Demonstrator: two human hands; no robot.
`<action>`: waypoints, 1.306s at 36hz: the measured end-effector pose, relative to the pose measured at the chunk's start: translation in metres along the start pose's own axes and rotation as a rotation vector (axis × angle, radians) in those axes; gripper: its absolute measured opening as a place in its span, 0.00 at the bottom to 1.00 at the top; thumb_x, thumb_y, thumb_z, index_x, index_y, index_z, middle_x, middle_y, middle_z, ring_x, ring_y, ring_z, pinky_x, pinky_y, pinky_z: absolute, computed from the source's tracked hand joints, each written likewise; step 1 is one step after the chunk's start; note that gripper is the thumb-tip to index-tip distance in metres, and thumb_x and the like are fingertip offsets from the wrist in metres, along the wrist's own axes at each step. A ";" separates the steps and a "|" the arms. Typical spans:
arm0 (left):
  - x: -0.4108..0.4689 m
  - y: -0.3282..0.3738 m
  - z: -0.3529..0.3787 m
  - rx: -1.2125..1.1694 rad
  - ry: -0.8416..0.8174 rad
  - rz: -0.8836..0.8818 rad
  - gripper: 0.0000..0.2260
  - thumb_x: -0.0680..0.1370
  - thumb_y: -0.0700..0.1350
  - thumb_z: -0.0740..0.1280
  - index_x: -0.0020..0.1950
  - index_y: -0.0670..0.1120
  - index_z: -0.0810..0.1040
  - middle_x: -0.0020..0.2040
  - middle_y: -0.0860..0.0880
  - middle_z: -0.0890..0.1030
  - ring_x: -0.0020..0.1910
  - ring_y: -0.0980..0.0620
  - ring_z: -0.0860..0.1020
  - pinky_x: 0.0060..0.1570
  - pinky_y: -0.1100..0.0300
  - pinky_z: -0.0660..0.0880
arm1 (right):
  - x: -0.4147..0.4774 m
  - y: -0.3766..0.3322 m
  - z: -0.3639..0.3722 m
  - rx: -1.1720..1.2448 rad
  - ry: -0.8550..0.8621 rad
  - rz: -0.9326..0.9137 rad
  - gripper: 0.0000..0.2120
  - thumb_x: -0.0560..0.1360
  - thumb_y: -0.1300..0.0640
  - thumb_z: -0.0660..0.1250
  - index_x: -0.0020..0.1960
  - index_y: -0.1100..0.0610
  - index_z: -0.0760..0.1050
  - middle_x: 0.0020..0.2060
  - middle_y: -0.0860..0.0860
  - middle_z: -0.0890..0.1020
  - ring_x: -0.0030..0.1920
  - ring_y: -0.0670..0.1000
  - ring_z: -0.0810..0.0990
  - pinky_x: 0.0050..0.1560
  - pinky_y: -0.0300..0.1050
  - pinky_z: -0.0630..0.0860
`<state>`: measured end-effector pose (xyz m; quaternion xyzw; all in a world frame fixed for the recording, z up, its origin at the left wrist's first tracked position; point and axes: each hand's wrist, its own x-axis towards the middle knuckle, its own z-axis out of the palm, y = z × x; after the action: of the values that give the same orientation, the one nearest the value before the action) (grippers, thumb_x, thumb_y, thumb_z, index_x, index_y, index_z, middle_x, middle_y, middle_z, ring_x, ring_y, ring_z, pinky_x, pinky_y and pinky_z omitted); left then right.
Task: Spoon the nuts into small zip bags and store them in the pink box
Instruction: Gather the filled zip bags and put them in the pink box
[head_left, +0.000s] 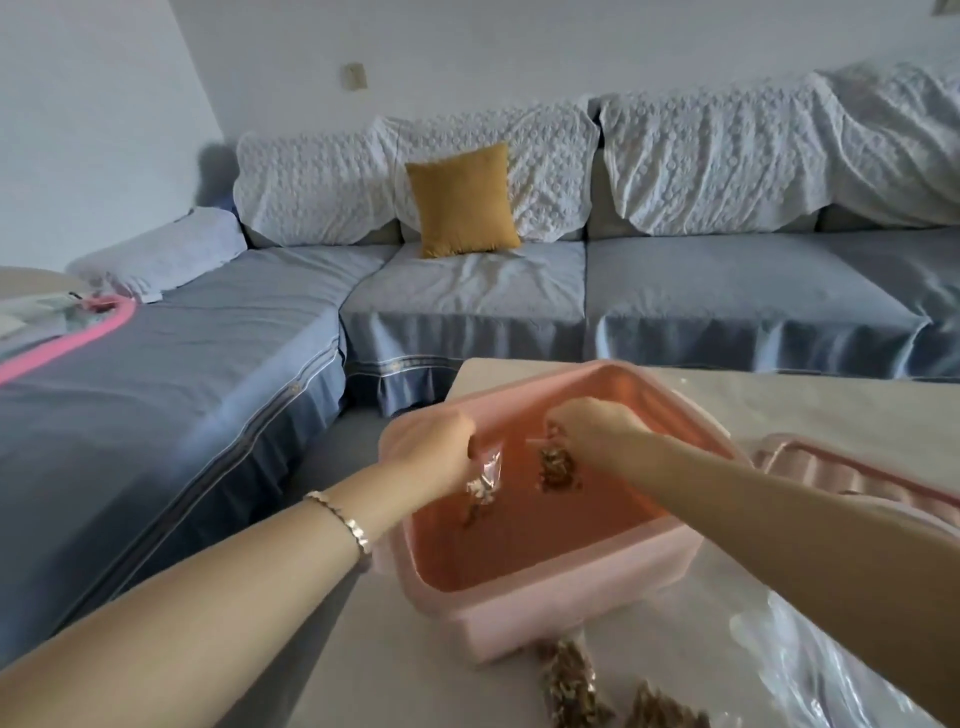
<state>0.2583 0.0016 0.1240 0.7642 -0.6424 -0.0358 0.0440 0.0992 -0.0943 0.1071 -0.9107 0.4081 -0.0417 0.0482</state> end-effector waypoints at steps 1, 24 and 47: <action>0.008 0.000 0.006 0.071 -0.047 0.000 0.06 0.76 0.43 0.63 0.46 0.43 0.79 0.39 0.50 0.76 0.38 0.51 0.74 0.33 0.61 0.68 | 0.010 -0.001 0.010 -0.033 -0.050 -0.012 0.12 0.77 0.61 0.57 0.55 0.53 0.76 0.57 0.52 0.78 0.57 0.55 0.77 0.51 0.46 0.73; 0.060 -0.029 0.063 0.166 -0.592 0.076 0.06 0.76 0.41 0.64 0.44 0.45 0.80 0.48 0.44 0.80 0.43 0.46 0.78 0.42 0.56 0.73 | 0.081 -0.007 0.089 0.139 -0.290 0.236 0.13 0.75 0.68 0.58 0.58 0.64 0.75 0.57 0.60 0.79 0.57 0.59 0.78 0.51 0.46 0.74; -0.040 -0.036 0.016 -0.362 0.118 0.134 0.10 0.77 0.48 0.65 0.58 0.53 0.79 0.55 0.61 0.78 0.54 0.64 0.74 0.54 0.70 0.68 | 0.033 -0.009 0.020 0.299 -0.156 0.103 0.13 0.75 0.56 0.64 0.58 0.58 0.76 0.54 0.53 0.80 0.55 0.54 0.77 0.56 0.47 0.74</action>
<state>0.2850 0.0468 0.1039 0.7001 -0.6712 -0.1031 0.2206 0.1303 -0.1114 0.0897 -0.8718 0.4385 -0.0287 0.2165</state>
